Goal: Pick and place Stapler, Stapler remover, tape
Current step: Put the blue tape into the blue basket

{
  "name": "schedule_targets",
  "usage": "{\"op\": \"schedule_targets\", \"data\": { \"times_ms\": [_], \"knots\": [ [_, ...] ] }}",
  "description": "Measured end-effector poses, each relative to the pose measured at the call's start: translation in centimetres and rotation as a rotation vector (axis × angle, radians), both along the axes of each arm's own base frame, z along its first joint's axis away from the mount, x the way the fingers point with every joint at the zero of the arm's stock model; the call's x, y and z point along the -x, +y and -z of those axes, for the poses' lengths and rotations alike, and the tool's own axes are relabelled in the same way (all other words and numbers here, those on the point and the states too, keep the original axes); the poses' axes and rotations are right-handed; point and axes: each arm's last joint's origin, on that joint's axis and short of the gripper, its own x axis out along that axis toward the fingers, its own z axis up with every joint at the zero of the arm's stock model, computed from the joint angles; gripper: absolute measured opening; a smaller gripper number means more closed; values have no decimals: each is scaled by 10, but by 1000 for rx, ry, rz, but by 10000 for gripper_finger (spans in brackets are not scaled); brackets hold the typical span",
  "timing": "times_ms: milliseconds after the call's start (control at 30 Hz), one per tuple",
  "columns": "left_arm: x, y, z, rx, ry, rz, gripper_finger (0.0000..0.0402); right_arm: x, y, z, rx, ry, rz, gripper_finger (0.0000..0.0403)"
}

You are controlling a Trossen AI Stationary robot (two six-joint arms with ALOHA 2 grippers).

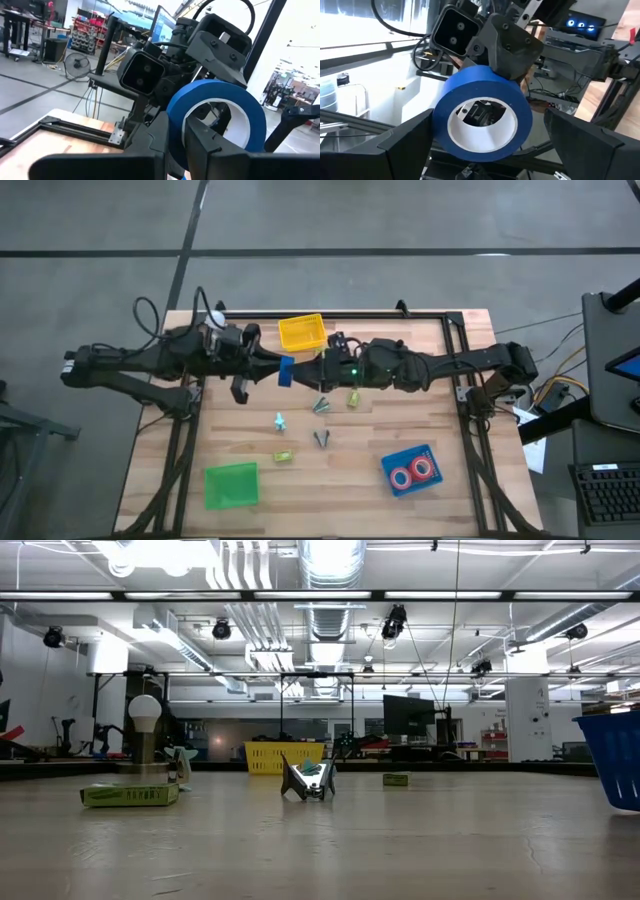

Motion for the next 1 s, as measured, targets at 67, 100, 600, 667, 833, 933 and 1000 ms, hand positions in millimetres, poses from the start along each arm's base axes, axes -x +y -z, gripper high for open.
{"op": "schedule_targets", "data": {
  "times_ms": [67,100,600,667,833,933,1000],
  "knots": [
    [-2,0,1,1,1,0,37,0,-1,-1,0,-8,-1,363],
    [-4,0,1,2,-1,2,38,-1,-1,0,0,-10,-4,363],
    [-4,0,2,-5,7,3,49,-1,-1,-1,43,-17,9,295],
    [-5,0,2,-4,8,2,52,-1,-1,-1,47,-17,10,284],
    [-5,0,2,-3,6,2,61,-1,-1,-1,54,-19,10,277],
    [-4,0,1,-4,2,0,73,0,-1,-2,64,-32,11,282],
    [-4,0,0,-3,-5,-1,84,0,-1,-2,69,-35,8,283]
  ]
}}
